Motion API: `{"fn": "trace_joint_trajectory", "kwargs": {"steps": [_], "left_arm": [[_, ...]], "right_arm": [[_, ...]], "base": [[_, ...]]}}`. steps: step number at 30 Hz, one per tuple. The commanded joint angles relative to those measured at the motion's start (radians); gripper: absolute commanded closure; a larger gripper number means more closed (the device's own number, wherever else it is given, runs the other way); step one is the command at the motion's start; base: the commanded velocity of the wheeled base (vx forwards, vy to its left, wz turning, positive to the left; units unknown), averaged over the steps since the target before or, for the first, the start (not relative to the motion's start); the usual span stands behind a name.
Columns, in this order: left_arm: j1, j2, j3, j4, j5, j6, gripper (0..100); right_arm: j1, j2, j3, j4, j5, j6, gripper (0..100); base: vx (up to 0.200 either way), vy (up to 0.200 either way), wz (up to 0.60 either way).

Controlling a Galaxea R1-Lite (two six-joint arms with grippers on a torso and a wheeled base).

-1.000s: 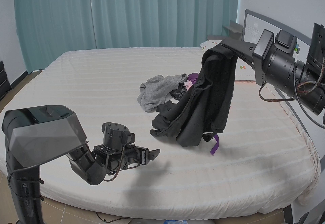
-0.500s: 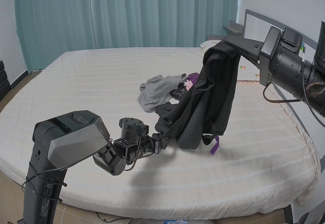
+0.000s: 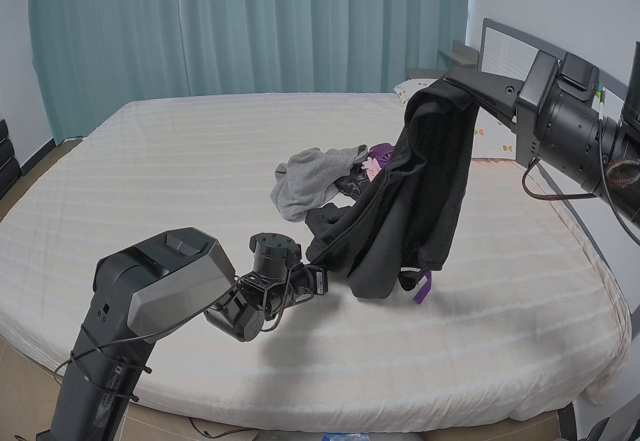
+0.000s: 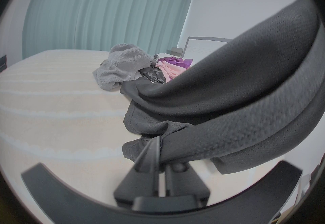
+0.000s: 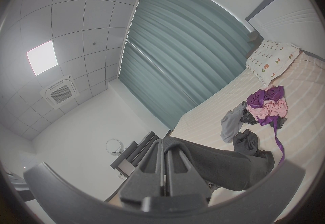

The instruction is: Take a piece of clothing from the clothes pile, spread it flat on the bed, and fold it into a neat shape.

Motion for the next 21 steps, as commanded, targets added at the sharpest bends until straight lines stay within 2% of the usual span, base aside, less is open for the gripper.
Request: {"fn": "trace_joint_trajectory", "kwargs": {"steps": [1, 5, 10, 11, 12, 15, 16, 21], "left_arm": [[0.0, -0.084, 0.069, -0.021, 0.019, -0.046, 100], [0.002, -0.305, 0.265, -0.011, 0.01, -0.081, 100], [0.008, -0.548, 0.403, 0.072, 0.024, -0.138, 100], [0.008, -0.555, 0.406, 0.077, 0.025, -0.141, 100], [0.011, -0.669, 0.419, 0.15, 0.027, -0.19, 100], [0.012, -0.698, 0.416, 0.173, 0.025, -0.2, 100], [0.046, -0.887, 0.371, 0.4, 0.025, -0.235, 100], [0.097, -1.037, 0.3, 0.535, 0.029, -0.25, 100]], "right_arm": [[-0.048, 0.015, 0.04, -0.003, 0.001, -0.005, 100], [-0.142, 0.061, 0.069, -0.007, 0.043, 0.002, 100], [-0.198, 0.156, 0.071, -0.015, 0.084, 0.004, 100], [-0.2, 0.158, 0.071, -0.015, 0.084, 0.004, 100], [-0.221, 0.199, 0.058, -0.015, 0.093, 0.006, 100], [-0.226, 0.21, 0.054, -0.017, 0.098, 0.006, 100], [-0.246, 0.254, -0.018, -0.049, 0.103, 0.029, 100], [-0.264, 0.225, -0.144, -0.102, 0.101, 0.038, 100]], "base": [[0.0, 0.0, 0.0], [0.0, 0.0, 0.0], [0.0, 0.0, 0.0], [0.0, 0.0, 0.0], [0.0, 0.0, 0.0], [0.0, 0.0, 0.0], [0.0, 0.0, 0.0], [0.0, 0.0, 0.0]]}}
